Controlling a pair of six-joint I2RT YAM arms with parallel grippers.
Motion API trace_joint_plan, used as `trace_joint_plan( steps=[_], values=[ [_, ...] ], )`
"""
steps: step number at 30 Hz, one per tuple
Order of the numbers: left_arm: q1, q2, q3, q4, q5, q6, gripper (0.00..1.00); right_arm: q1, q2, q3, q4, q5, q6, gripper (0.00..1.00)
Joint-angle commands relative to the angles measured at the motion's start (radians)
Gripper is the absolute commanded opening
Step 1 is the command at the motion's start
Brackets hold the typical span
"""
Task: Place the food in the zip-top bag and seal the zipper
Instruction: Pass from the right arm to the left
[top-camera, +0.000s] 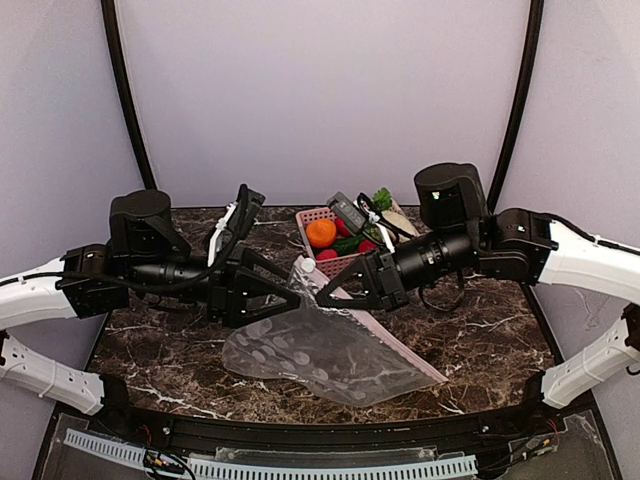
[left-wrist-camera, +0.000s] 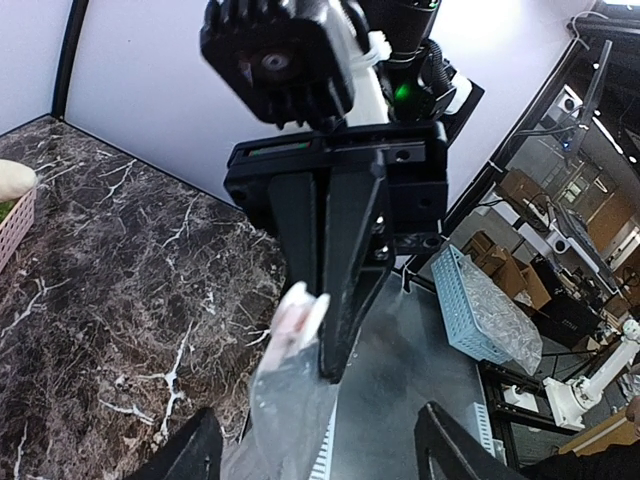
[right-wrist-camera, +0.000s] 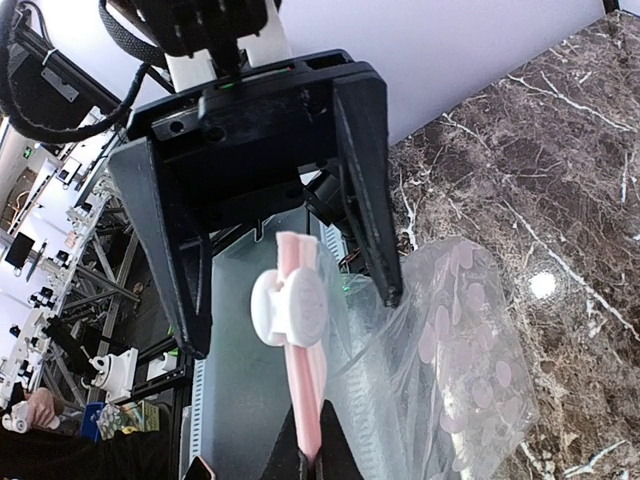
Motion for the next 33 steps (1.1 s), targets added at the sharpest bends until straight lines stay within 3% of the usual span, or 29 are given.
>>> trace_joint_plan(
  steps=[1, 8, 10, 12, 14, 16, 24, 28, 33],
  values=[
    [-0.003, -0.004, -0.006, 0.066, 0.045, -0.025, 0.62, -0.008, 0.009, -0.018, 0.034, -0.009, 0.01, 0.0],
    [-0.002, 0.003, -0.018, 0.099, 0.038, -0.044, 0.42, -0.01, 0.013, -0.021, 0.033, -0.011, 0.007, 0.0],
    [-0.002, 0.006, -0.023, 0.105, 0.031, -0.051, 0.3, -0.01, 0.014, -0.022, 0.033, -0.01, 0.007, 0.0],
    [-0.002, 0.007, -0.028, 0.109, 0.02, -0.053, 0.08, -0.01, 0.012, -0.026, 0.032, -0.006, 0.007, 0.0],
    [-0.002, 0.008, -0.033, 0.115, 0.014, -0.055, 0.02, -0.01, 0.009, -0.03, 0.033, -0.002, 0.004, 0.0],
    [-0.002, 0.009, -0.039, 0.119, 0.012, -0.058, 0.01, -0.01, 0.003, -0.034, 0.032, 0.001, 0.0, 0.01],
    [-0.003, 0.014, -0.042, 0.094, -0.022, -0.067, 0.01, -0.01, -0.04, -0.011, 0.032, 0.062, -0.051, 0.42],
    [-0.002, 0.021, -0.043, 0.088, -0.03, -0.073, 0.01, -0.01, -0.037, 0.017, 0.028, 0.115, -0.067, 0.43],
    [-0.003, 0.027, -0.045, 0.092, -0.024, -0.077, 0.01, -0.011, -0.015, 0.05, 0.032, 0.141, -0.096, 0.35]
  ],
)
